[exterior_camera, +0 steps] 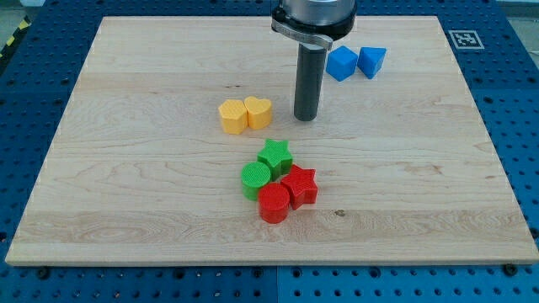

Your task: Push the yellow hexagon to the center left

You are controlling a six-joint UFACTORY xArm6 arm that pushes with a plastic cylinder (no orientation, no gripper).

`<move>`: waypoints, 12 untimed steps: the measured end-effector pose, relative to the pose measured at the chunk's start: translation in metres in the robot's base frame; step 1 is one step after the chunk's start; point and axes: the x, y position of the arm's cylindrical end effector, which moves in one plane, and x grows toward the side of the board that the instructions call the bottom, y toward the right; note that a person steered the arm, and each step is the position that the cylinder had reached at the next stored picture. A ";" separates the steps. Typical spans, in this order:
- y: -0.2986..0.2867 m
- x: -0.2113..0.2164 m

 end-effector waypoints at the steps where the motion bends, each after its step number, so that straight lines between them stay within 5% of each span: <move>1: -0.027 0.010; 3: -0.097 0.012; 8: -0.150 0.015; 11: -0.236 -0.023; 12: -0.223 -0.034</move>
